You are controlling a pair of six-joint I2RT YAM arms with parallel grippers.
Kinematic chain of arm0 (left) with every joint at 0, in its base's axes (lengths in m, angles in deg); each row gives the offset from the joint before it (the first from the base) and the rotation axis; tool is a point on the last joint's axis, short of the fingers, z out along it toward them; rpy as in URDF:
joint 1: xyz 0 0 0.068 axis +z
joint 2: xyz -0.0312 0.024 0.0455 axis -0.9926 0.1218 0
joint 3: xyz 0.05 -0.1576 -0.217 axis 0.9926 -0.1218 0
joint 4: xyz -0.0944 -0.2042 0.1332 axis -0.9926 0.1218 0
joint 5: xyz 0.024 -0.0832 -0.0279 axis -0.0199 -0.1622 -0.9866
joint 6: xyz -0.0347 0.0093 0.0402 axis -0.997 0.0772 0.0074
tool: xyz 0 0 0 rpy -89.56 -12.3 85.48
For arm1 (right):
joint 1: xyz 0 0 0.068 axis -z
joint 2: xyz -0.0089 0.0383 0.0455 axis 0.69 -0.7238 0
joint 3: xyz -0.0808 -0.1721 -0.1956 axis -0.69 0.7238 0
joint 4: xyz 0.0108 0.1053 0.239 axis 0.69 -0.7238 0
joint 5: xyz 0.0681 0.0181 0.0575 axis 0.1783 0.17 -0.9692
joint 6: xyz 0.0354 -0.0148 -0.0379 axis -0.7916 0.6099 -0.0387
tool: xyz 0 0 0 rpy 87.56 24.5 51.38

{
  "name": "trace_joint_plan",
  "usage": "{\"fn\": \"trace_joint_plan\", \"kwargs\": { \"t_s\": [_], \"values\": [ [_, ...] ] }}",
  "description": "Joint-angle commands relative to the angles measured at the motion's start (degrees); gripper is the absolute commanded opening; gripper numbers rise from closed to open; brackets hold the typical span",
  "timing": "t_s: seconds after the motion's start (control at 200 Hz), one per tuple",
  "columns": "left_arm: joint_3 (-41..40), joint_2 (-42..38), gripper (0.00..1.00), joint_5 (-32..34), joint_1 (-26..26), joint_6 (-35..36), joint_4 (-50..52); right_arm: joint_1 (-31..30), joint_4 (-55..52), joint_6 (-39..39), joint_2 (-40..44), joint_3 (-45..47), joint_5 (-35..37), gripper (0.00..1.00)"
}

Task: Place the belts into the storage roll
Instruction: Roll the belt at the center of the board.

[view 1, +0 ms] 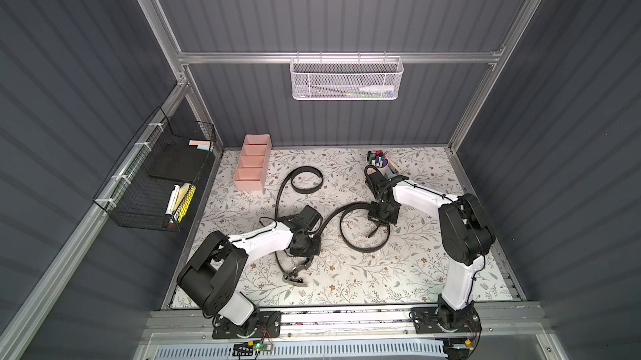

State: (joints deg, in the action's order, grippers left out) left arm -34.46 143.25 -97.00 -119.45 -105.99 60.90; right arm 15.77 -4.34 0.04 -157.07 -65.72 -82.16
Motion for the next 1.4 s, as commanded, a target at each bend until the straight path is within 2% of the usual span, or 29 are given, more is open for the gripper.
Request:
{"fn": "trace_joint_plan", "kwargs": {
  "t_s": [0.0, 0.025, 0.12, 0.165, 0.245, 0.26, 0.28, 0.33, 0.375, 0.395, 0.45, 0.54, 0.62, 0.69, 0.87, 0.95, 1.036, 1.131, 1.236, 1.396],
  "values": [
    [-1.0, -1.2, 0.08, -2.9, -2.0, -7.9, -4.0, -0.7, 2.2, -15.7, 1.2, 1.7, -2.3, 0.00],
    [-0.9, -1.3, 0.12, -3.0, -2.3, -8.0, -3.9, -0.8, 2.6, -17.1, 1.2, 2.3, -2.7, 0.00],
    [-1.0, -1.9, 0.20, -3.4, -2.7, -7.8, -3.3, -1.7, 6.7, -21.9, 2.8, 6.1, -4.3, 0.00],
    [-1.2, -2.4, 0.28, -2.8, -2.7, -7.4, -2.6, -1.9, 8.6, -22.4, 3.4, 7.7, -5.5, 0.00],
    [-0.9, -3.2, 0.35, -2.3, -2.7, -5.8, -0.9, -1.9, 9.7, -21.1, 4.5, 8.8, -6.1, 0.01],
    [-0.7, -3.2, 0.36, -2.4, -2.6, -5.4, -0.5, -1.9, 9.9, -20.6, 4.7, 8.9, -6.2, 0.06],
    [-0.4, -3.1, 0.37, -2.4, -2.7, -5.0, 0.0, -1.9, 9.9, -20.1, 5.0, 9.0, -6.1, 0.17],
    [0.5, -2.5, 0.39, -2.7, -2.6, -3.9, 0.8, -1.8, 9.6, -17.9, 6.0, 8.7, -5.9, 0.52],
    [2.0, -1.7, 0.41, -2.2, -2.7, -2.4, 1.6, -1.8, 8.8, -15.3, 6.9, 8.1, -5.7, 0.72],
    [2.8, -1.2, 0.43, -2.0, -2.7, -1.7, 2.0, -1.8, 8.1, -14.1, 7.6, 7.9, -5.4, 0.78],
    [5.0, 0.0, 0.44, -1.6, -2.7, 0.2, 3.7, -1.6, 6.7, -10.5, 9.7, 7.5, -4.9, 0.83],
    [9.0, 2.0, 0.46, -0.6, -2.7, 4.0, 6.6, -1.2, 4.3, -3.0, 14.2, 7.0, -3.1, 0.85],
    [12.4, 3.8, 0.48, 0.5, -2.7, 8.1, 9.2, -0.5, 5.2, 9.1, 18.1, 6.3, -3.0, 0.84],
    [15.3, 5.8, 0.49, 0.9, -2.6, 12.1, 10.3, -0.4, 7.5, 26.9, 20.0, 4.9, -6.5, 0.84],
    [20.5, 10.1, 0.52, 3.0, -2.6, 16.9, 14.3, -0.7, -0.1, 85.4, 21.7, 4.1, -14.9, 0.72],
    [21.6, 11.0, 0.52, 4.0, -2.6, 17.9, 15.3, -0.7, 0.8, 102.9, 22.4, 6.3, -11.0, 0.72],
    [23.1, 12.2, 0.53, 4.6, -2.6, 18.6, 16.4, -0.6, 1.2, 120.4, 23.1, 8.8, -9.8, 0.72],
    [24.4, 12.9, 0.53, 5.6, -2.5, 19.0, 17.5, -0.7, 5.8, 128.5, 22.7, 10.9, -5.9, 0.73],
    [25.0, 13.1, 0.54, 5.8, -2.6, 19.1, 17.7, -0.5, 5.4, 133.8, 20.6, 10.9, -6.4, 0.72],
    [25.9, 14.1, 0.54, 5.4, -2.6, 19.0, 18.0, -0.5, 10.9, 136.2, 18.2, 14.0, -6.7, 0.72]
  ]
}}
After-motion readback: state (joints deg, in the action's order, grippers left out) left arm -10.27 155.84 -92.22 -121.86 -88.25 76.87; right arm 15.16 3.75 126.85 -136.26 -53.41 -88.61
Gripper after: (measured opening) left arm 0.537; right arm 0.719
